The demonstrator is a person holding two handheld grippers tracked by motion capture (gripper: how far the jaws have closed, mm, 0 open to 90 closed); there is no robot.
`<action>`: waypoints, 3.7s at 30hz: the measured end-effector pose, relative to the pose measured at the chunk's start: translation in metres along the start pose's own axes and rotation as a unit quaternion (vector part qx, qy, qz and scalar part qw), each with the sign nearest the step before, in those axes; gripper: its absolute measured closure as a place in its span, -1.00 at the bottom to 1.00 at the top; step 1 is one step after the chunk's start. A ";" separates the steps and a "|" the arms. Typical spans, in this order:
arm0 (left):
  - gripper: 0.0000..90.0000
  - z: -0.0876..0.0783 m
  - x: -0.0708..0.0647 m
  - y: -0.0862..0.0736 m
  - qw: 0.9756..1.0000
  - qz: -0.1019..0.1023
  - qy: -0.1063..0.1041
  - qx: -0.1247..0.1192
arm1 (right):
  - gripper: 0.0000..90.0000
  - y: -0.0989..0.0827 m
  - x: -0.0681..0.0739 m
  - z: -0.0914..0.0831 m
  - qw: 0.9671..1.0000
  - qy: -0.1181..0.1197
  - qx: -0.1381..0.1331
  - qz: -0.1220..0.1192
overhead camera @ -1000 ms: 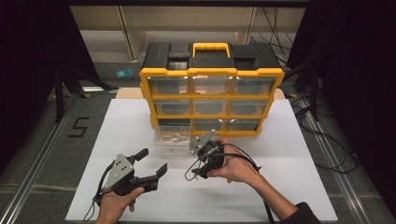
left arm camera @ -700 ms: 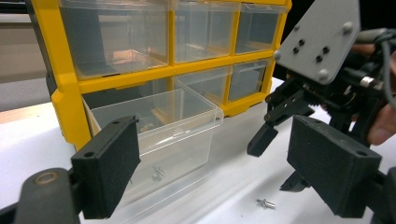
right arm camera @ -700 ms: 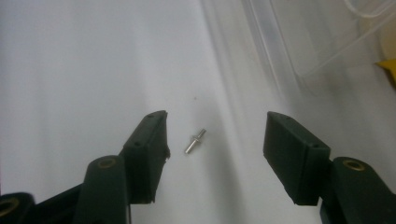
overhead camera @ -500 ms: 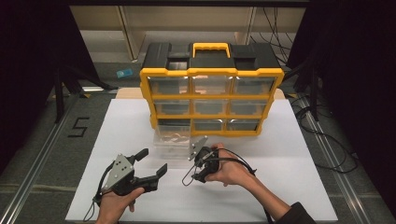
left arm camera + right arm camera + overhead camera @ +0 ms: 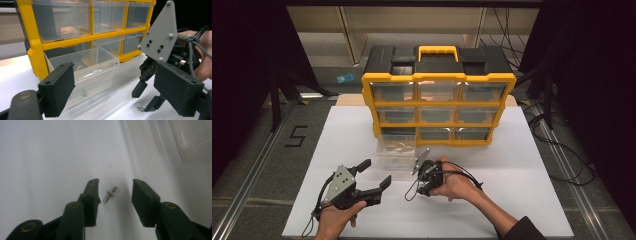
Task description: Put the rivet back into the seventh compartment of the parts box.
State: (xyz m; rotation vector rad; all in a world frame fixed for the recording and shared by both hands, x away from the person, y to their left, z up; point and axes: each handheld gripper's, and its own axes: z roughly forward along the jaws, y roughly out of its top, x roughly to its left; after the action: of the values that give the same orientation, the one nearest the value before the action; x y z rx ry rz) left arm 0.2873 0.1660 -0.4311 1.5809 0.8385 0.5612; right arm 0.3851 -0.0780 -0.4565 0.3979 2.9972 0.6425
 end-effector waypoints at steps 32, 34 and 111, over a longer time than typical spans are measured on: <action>-0.63 0.000 0.000 0.000 1.000 0.001 0.000 -0.002 | 0.83 0.004 -0.003 -0.019 0.999 0.001 -0.039 -0.033; -0.63 0.000 0.000 0.001 1.000 0.001 0.000 -0.002 | 0.83 0.007 -0.003 -0.031 0.997 -0.005 -0.065 -0.039; -0.63 0.000 0.001 -0.001 1.000 -0.005 0.004 0.001 | 0.83 0.024 -0.041 -0.092 0.967 -0.096 -0.235 -0.010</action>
State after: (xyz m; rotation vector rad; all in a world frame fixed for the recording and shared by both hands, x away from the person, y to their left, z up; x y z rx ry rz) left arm 0.2881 0.1664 -0.4318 1.5763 0.8536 0.5593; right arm 0.4209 -0.1043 -0.3625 0.3697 2.5496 1.1956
